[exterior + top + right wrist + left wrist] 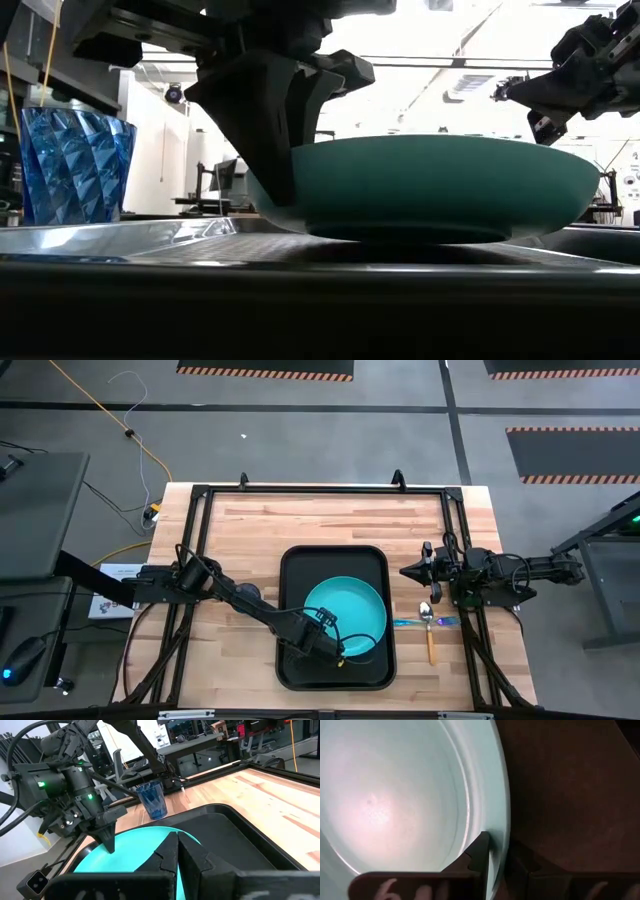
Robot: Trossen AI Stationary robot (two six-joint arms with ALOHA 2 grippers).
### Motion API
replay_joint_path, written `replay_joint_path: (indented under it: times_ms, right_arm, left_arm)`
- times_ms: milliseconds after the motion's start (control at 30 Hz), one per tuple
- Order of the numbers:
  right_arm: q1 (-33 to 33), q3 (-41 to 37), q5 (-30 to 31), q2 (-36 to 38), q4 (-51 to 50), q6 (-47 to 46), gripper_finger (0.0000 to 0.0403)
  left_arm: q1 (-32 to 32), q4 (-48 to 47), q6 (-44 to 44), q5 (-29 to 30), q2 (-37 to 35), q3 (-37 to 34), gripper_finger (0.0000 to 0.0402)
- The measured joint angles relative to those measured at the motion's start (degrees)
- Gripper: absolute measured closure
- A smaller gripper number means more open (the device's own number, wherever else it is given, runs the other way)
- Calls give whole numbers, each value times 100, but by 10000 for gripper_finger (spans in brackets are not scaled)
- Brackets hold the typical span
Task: Pick and place plate/cup/fork/spoon on tray
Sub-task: Put the blue plate into the black tray
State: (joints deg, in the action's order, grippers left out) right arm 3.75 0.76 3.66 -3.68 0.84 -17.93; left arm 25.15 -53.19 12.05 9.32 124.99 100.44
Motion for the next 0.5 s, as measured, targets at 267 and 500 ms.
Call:
replay_joint_path:
  times_ms: [267, 500]
  right_arm:
    - [2, 0, 0, 0, 0, 0, 402]
    - [1, 0, 0, 0, 0, 0, 402]
  left_arm:
    - [0, 5, -101, 4, 0, 0, 367]
    - [0, -6, -103, 17, 0, 0, 367]
